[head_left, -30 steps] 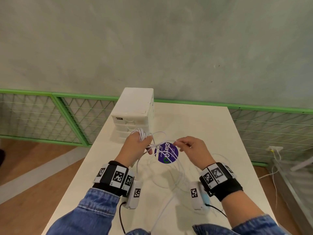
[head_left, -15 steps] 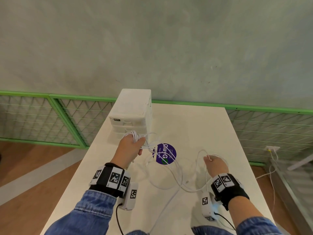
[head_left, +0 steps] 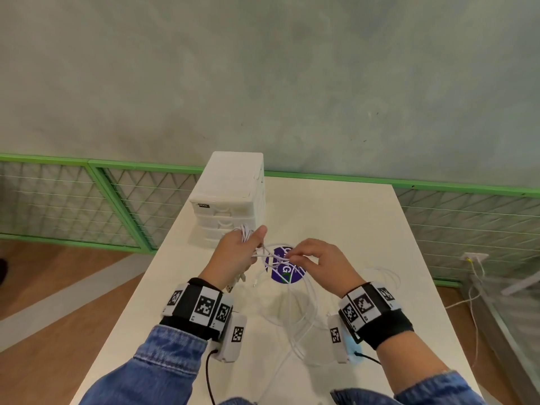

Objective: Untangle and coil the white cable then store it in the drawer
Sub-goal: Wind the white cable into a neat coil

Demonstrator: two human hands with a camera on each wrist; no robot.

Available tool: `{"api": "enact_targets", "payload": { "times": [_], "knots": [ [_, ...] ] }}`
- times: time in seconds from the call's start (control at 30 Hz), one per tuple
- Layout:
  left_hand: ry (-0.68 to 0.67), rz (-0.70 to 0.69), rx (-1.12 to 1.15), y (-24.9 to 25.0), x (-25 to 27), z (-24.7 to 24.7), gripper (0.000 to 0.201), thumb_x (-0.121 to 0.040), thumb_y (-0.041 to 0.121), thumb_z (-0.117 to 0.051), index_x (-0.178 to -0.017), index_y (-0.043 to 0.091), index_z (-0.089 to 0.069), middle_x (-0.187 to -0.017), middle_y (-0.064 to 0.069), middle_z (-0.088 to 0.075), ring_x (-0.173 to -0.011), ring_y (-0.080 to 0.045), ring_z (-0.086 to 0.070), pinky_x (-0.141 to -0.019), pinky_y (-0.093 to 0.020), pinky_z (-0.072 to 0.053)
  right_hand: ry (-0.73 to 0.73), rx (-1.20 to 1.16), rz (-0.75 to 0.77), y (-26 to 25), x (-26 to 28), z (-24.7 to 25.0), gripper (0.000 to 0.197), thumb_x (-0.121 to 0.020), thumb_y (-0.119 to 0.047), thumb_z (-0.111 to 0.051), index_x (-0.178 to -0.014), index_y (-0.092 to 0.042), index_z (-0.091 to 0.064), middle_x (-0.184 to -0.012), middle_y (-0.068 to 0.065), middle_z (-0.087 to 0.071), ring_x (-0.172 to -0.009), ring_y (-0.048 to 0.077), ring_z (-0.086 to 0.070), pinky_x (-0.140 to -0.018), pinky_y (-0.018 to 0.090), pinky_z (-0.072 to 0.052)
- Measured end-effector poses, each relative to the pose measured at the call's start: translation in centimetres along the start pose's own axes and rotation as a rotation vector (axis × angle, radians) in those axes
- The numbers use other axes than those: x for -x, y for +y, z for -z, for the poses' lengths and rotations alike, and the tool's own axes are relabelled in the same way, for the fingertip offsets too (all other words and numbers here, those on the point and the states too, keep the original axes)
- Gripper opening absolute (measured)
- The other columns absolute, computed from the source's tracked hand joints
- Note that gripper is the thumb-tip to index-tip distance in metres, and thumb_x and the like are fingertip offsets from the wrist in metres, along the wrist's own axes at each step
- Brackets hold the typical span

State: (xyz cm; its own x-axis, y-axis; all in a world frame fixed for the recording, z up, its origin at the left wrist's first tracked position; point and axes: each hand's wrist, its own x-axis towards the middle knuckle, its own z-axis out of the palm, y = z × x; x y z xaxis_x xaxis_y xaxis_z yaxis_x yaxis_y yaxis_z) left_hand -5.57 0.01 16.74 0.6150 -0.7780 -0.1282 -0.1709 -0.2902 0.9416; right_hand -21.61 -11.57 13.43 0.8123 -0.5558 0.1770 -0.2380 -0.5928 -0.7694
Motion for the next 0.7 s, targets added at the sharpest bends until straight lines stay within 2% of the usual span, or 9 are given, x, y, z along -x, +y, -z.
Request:
{"api": "enact_targets", "payload": {
  "times": [0.1, 0.17, 0.23, 0.3, 0.4, 0.53, 0.6, 0.63, 0.7],
  "knots": [
    [-0.051, 0.012, -0.033, -0.3, -0.2, 0.5, 0.041, -0.090, 0.044, -0.056, -0.072, 0.007, -0.051, -0.049, -0.003, -0.041, -0.037, -0.011, -0.039, -0.041, -0.020, -0.031, -0.058, 0.262, -0.079, 1.5, 0.5, 0.3, 0.018, -0.089, -0.040, -0.053, -0.101, -0.040, -0.067, -0.098, -0.007, -0.061, -0.094, 0.011, -0.056, -0.088, 0.033, -0.042],
    [-0.122, 0.005, -0.103, -0.6, -0.1, 0.3, 0.042, -0.085, 0.046, -0.062, -0.071, 0.011, -0.046, -0.051, -0.004, -0.039, -0.044, -0.016, -0.040, -0.044, -0.023, -0.030, -0.066, 0.331, -0.133, 1.5, 0.8, 0.5, 0.021, -0.089, -0.048, -0.050, -0.103, -0.044, -0.064, -0.103, -0.008, -0.057, -0.099, 0.011, -0.053, -0.090, 0.032, -0.037],
    [-0.171, 0.021, -0.138, -0.9, -0.1, 0.0, 0.043, -0.079, 0.048, -0.068, -0.071, 0.014, -0.044, -0.053, -0.002, -0.041, -0.046, -0.015, -0.040, -0.046, -0.024, -0.030, -0.084, 0.342, -0.176, 1.3, 0.8, 0.8, 0.026, -0.083, -0.060, -0.050, -0.095, -0.043, -0.065, -0.102, -0.010, -0.055, -0.099, 0.009, -0.051, -0.089, 0.030, -0.035],
    [-0.181, 0.032, -0.138, -0.9, -0.1, 0.0, 0.043, -0.077, 0.046, -0.071, -0.071, 0.014, -0.043, -0.052, 0.000, -0.042, -0.042, -0.012, -0.039, -0.045, -0.024, -0.030, -0.092, 0.238, -0.217, 1.1, 0.8, 1.1, 0.027, -0.072, -0.069, -0.055, -0.074, -0.043, -0.064, -0.093, -0.010, -0.056, -0.092, 0.008, -0.052, -0.083, 0.028, -0.038],
    [-0.171, 0.020, -0.128, -0.6, -0.3, 0.3, 0.042, -0.077, 0.042, -0.072, -0.074, 0.013, -0.043, -0.054, -0.001, -0.039, -0.037, -0.008, -0.036, -0.043, -0.022, -0.030, 0.002, -0.057, -0.233, 1.2, 1.0, 1.3, 0.031, -0.081, -0.041, -0.065, -0.050, -0.035, -0.061, -0.081, -0.003, -0.058, -0.087, 0.012, -0.056, -0.080, 0.027, -0.038],
    [-0.224, 0.045, -0.119, -0.5, -0.1, 0.0, 0.049, -0.071, 0.047, -0.076, -0.075, 0.013, -0.041, -0.053, -0.002, -0.035, -0.040, -0.012, -0.031, -0.044, -0.024, -0.026, 0.200, -0.334, -0.337, 0.6, 0.5, 1.4, 0.038, -0.093, -0.021, -0.049, -0.058, -0.019, -0.064, -0.083, 0.005, -0.062, -0.087, 0.012, -0.058, -0.078, 0.022, -0.041],
    [-0.250, 0.074, -0.128, -0.7, 0.1, 0.0, 0.054, -0.064, 0.054, -0.078, -0.072, 0.015, -0.041, -0.052, -0.001, -0.036, -0.043, -0.015, -0.030, -0.047, -0.026, -0.024, 0.328, -0.518, -0.403, 0.6, 0.2, 1.9, 0.029, -0.092, -0.014, -0.049, -0.066, -0.015, -0.060, -0.067, 0.005, -0.055, -0.066, 0.017, -0.054, -0.071, 0.030, -0.050],
    [-0.251, 0.081, -0.146, -0.9, 0.1, 0.2, 0.055, -0.062, 0.056, -0.077, -0.070, 0.015, -0.042, -0.051, -0.002, -0.036, -0.044, -0.016, -0.030, -0.047, -0.026, -0.024, 0.359, -0.563, -0.432, 0.7, 0.3, 2.3, 0.024, -0.092, -0.016, -0.051, -0.069, -0.013, -0.058, -0.059, 0.003, -0.048, -0.054, 0.018, -0.048, -0.067, 0.036, -0.054],
    [-0.210, 0.087, -0.201, -1.1, 0.0, 0.8, 0.052, -0.068, 0.054, -0.075, -0.068, 0.014, -0.042, -0.048, -0.001, -0.038, -0.041, -0.016, -0.031, -0.048, -0.026, -0.026, 0.362, -0.560, -0.471, 1.2, 0.7, 2.8, 0.024, -0.090, -0.026, -0.057, -0.073, -0.009, -0.057, -0.047, 0.001, -0.037, -0.038, 0.015, -0.035, -0.061, 0.039, -0.058]
  ]
}}
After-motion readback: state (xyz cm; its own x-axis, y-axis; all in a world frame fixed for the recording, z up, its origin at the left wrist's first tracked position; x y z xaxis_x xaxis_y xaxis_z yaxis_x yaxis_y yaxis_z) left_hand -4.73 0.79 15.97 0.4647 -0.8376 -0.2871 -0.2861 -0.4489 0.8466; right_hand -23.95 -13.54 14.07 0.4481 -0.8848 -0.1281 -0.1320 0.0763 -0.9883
